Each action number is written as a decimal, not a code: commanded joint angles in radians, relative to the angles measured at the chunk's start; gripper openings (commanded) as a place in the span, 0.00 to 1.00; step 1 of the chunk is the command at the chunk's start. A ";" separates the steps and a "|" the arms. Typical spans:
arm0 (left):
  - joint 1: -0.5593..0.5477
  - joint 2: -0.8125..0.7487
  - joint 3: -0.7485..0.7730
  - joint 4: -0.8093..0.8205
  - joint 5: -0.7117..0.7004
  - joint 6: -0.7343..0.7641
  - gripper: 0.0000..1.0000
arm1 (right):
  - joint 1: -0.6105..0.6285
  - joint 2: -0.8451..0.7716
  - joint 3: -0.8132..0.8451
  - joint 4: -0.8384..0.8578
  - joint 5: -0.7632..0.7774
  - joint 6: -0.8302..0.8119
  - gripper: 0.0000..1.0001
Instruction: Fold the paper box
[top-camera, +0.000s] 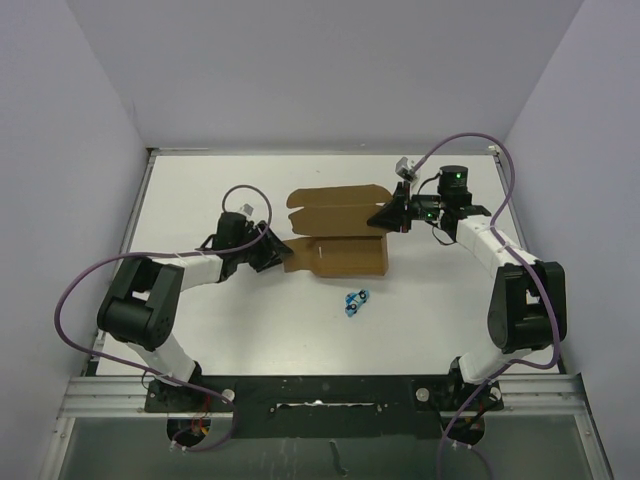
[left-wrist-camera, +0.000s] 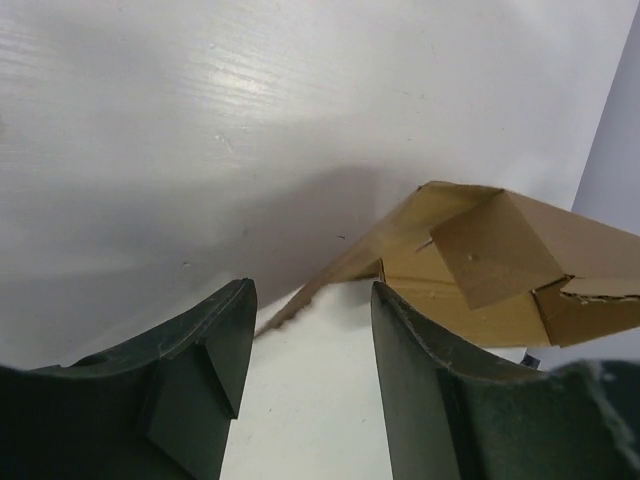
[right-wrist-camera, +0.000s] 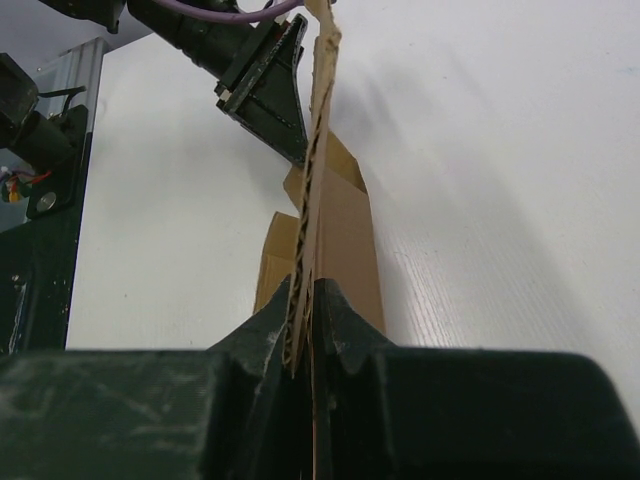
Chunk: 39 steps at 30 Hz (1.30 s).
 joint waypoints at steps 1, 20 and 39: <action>-0.007 -0.028 0.040 -0.039 -0.037 0.039 0.49 | 0.001 -0.019 -0.001 0.041 -0.038 0.008 0.00; -0.035 -0.005 0.021 0.062 0.018 0.058 0.11 | 0.000 0.005 0.007 0.014 -0.025 -0.017 0.00; -0.155 -0.285 -0.128 0.069 -0.108 0.106 0.00 | 0.058 0.054 -0.002 -0.004 0.137 -0.047 0.00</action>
